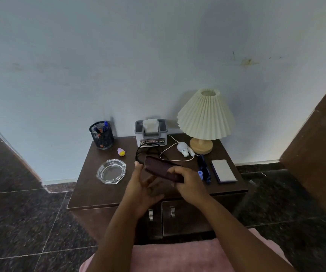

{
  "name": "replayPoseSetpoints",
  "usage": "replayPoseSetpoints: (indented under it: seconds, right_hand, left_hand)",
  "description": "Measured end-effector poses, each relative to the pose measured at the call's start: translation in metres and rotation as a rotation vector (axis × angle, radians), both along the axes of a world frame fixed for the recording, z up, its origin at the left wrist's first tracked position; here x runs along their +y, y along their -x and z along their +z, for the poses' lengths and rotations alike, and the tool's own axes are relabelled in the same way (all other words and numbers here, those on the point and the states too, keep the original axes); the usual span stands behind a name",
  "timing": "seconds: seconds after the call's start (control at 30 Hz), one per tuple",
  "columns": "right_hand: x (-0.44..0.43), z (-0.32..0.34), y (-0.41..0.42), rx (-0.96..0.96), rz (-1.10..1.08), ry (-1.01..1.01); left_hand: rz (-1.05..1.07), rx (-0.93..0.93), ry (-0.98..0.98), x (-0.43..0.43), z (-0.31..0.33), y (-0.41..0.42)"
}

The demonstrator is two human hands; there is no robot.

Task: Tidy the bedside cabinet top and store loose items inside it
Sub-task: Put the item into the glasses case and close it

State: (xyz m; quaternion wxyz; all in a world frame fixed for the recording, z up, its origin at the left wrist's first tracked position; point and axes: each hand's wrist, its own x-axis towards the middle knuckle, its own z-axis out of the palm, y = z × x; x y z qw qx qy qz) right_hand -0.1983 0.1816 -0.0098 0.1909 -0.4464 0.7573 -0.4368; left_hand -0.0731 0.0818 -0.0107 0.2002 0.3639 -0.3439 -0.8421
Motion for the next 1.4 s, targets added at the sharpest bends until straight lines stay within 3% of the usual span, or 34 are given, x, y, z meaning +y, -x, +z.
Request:
replayPoseSetpoints:
  seconds: [0.1,0.2,0.47,0.6,0.7,0.83,1.1,1.4]
  right_hand:
    - [-0.002,-0.003,0.009,0.329,0.11,-0.114]
    - [-0.008,-0.007,0.019,0.447,0.139,-0.131]
    - [-0.015,-0.011,0.056,0.315,0.251,-0.346]
    - [-0.001,-0.007,0.095,0.222,-0.01,-0.331]
    - [0.018,-0.015,0.123,0.303,-0.252,-0.412]
    - [0.026,-0.029,0.131,0.262,-0.391,-0.483]
    - [-0.003,-0.036,0.116,0.369,-0.401,-0.616]
    - [-0.009,-0.047,0.125,0.337,-0.391,-0.619]
  left_hand:
    - [-0.003,-0.054,0.071,-0.007,-0.004,0.002]
    - [0.008,-0.109,0.164,-0.011,-0.01,0.014]
    - [-0.006,-0.22,0.188,-0.023,-0.018,0.039]
    - [-0.026,-0.267,0.238,-0.018,-0.018,0.043]
    - [-0.055,-0.281,0.248,-0.011,-0.014,0.044]
    - [-0.081,-0.254,0.252,-0.003,-0.01,0.044]
    - [-0.066,-0.232,0.226,-0.002,-0.007,0.043]
    - [-0.059,-0.212,0.209,-0.01,-0.006,0.046]
